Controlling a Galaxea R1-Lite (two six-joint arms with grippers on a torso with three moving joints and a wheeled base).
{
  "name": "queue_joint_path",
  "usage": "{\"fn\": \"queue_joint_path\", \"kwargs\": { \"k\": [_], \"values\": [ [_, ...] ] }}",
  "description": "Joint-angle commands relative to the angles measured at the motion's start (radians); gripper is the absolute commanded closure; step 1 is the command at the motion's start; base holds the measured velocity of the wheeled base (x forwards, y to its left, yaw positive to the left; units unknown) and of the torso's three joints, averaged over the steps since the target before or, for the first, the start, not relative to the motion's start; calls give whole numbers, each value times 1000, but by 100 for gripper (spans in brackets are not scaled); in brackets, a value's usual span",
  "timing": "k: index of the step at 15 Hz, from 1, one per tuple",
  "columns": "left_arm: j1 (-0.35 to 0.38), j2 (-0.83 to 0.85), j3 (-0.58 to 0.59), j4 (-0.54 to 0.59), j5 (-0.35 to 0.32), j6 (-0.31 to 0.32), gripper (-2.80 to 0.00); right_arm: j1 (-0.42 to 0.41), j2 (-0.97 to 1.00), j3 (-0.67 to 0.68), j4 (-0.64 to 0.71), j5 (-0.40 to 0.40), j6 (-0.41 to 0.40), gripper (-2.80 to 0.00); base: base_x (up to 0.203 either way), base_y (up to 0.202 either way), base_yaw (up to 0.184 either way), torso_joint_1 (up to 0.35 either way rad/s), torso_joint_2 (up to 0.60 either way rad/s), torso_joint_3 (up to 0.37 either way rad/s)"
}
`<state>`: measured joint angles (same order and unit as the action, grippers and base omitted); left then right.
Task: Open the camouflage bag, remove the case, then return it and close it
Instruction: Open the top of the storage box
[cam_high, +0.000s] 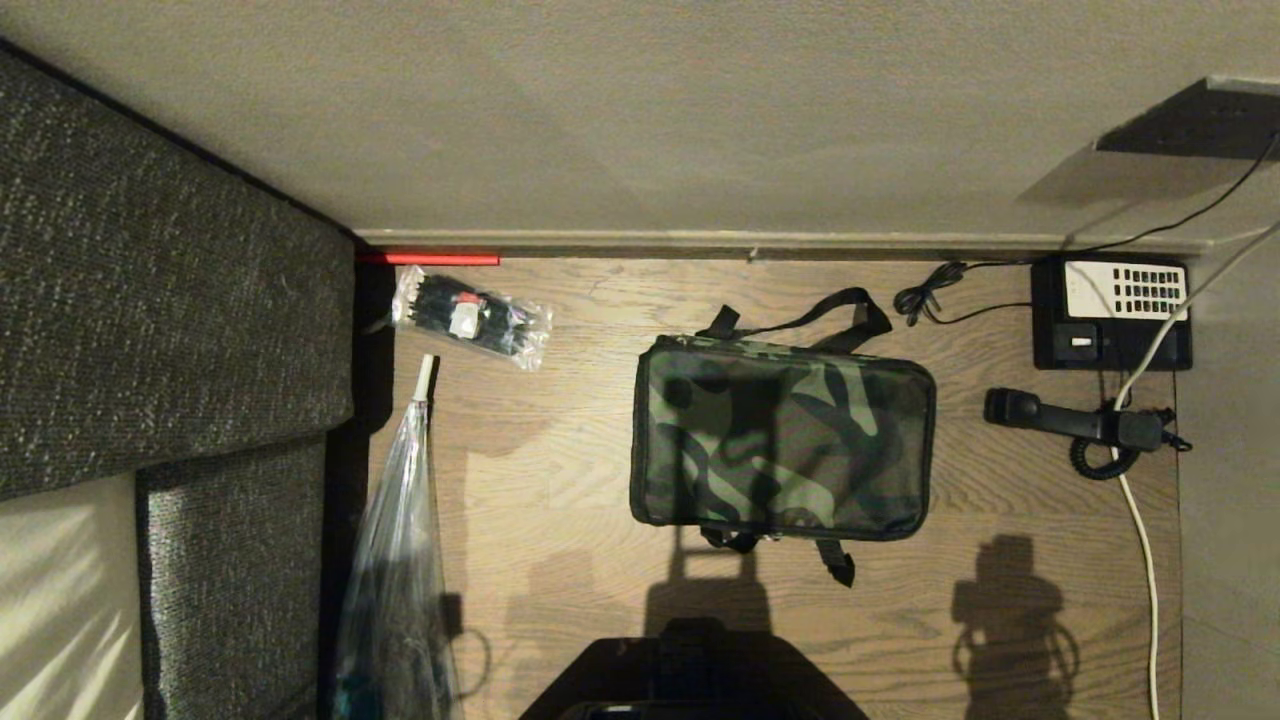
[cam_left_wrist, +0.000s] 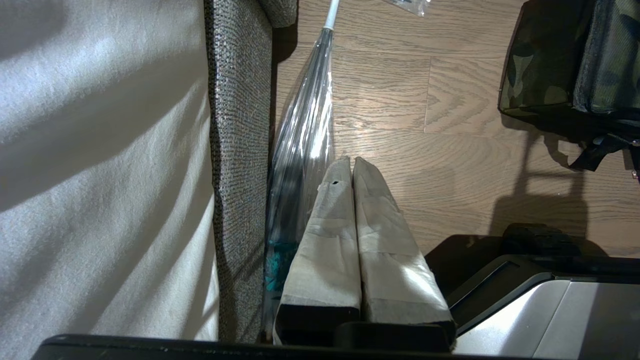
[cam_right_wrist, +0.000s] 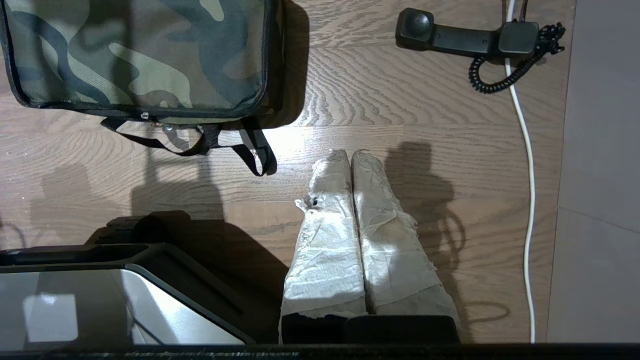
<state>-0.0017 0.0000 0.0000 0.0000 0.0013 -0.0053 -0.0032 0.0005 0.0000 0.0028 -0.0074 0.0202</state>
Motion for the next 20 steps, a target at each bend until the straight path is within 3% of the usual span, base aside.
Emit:
{"fn": "queue_joint_path", "kwargs": {
  "k": [1,4,6,9,12,15,17,20],
  "values": [
    [0,0,0,0,0,-1,0,0,-4,-3,9,3,-13,0,0,0,0,0,0,0],
    [0,0,0,0,0,-1,0,0,-4,-19,59,-1,-9,0,0,0,0,0,0,0],
    [0,0,0,0,0,-1,0,0,-4,-75,81,-23,38,0,0,0,0,0,0,0],
    [0,0,0,0,0,-1,0,0,-3,-340,396,-23,78,0,0,0,0,0,0,0],
    [0,0,0,0,0,-1,0,0,9,-619,730,71,99,0,0,0,0,0,0,0],
    [0,0,0,0,0,-1,0,18,221,-648,701,125,145,0,0,0,0,0,0,0],
    [0,0,0,0,0,-1,0,81,383,-616,639,179,164,0,0,0,0,0,0,0],
    [0,0,0,0,0,-1,0,129,499,-519,638,145,177,0,0,0,0,0,0,0]
  ]
}}
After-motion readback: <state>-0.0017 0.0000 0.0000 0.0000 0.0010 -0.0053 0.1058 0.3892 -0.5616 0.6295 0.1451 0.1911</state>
